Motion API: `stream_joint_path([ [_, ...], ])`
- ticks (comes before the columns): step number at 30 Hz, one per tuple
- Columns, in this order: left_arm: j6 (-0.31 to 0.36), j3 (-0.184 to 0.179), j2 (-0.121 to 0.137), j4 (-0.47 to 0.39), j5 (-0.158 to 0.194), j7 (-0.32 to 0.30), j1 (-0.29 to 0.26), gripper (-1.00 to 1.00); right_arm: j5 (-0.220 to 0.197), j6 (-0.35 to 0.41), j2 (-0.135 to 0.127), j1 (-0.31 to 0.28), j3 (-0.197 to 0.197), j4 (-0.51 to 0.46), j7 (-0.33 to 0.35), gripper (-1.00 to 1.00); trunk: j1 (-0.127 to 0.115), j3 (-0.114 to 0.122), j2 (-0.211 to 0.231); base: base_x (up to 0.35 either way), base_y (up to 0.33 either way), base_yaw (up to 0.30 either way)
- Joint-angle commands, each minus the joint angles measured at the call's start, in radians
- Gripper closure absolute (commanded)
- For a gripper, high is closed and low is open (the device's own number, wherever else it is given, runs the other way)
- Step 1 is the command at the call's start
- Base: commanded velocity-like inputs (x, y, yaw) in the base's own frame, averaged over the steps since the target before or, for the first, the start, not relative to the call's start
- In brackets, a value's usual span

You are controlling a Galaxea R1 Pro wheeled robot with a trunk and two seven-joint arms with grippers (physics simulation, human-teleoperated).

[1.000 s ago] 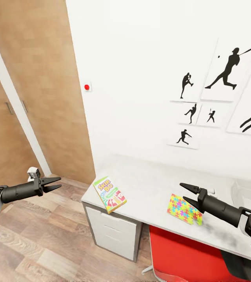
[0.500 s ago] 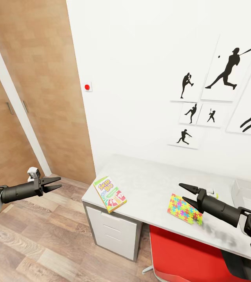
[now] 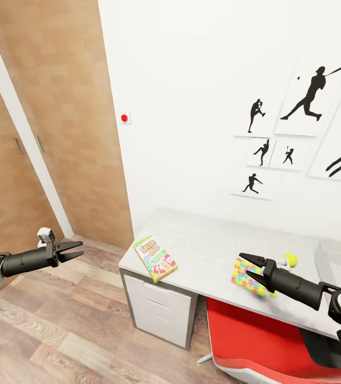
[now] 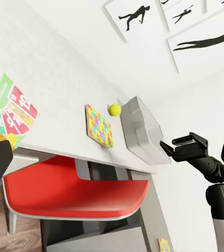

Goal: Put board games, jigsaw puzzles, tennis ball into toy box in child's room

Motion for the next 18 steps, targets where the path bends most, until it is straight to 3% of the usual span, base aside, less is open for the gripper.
stream_joint_path([
  [1,0.011,0.0,0.0,0.0,-0.002,-0.004,-0.001,-1.0,-0.005,0.004,0.0,-0.001,-0.001,-0.001,-0.005,-1.0,0.001,-0.002,-0.002,-0.012,0.01,0.0],
  [7,0.011,0.0,0.008,0.0,-0.001,-0.004,-0.001,-1.0,-0.004,0.004,0.001,-0.001,0.002,-0.001,-0.006,-1.0,0.001,-0.002,-0.002,-0.004,0.004,0.128],
  [18,0.012,0.0,0.029,0.0,0.004,-0.004,0.001,-1.0,-0.004,0.004,0.002,-0.001,0.003,-0.002,-0.006,-1.0,0.001,-0.002,-0.002,0.0,0.0,0.278],
])
